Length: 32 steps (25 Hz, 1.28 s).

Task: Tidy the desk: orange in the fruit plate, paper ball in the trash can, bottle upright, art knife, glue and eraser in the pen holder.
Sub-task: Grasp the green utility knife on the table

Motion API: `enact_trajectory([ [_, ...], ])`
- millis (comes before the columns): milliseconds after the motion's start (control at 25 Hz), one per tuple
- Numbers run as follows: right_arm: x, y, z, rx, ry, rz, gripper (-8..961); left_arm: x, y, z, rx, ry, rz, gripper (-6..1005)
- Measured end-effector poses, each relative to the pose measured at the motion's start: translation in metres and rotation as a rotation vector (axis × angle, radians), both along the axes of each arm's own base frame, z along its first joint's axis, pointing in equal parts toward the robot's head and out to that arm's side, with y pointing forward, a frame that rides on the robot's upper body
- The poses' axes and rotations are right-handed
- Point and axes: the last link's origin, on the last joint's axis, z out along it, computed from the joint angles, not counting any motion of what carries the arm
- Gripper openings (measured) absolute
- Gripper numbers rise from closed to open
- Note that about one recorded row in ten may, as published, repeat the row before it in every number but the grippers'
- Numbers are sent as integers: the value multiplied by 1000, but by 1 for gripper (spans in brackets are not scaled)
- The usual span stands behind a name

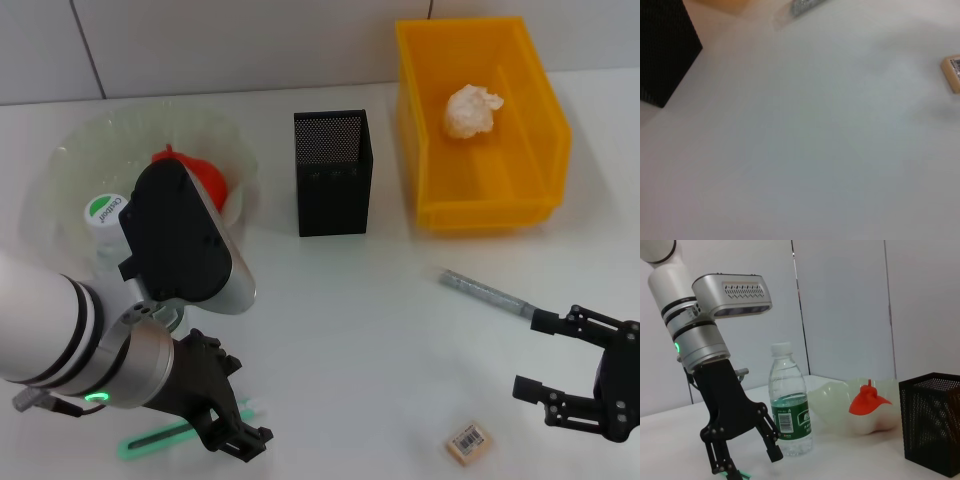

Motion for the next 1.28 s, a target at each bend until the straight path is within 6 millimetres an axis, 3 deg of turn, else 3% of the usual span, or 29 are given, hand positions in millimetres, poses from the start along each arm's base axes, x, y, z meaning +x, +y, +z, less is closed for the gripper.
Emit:
enact_trajectory([
  [1240, -2, 0, -4, 5, 3, 8, 796, -5, 4, -8, -2, 79, 40, 760],
  [1280, -2, 0, -4, 4, 3, 8, 796, -5, 4, -8, -3, 83, 37, 721],
])
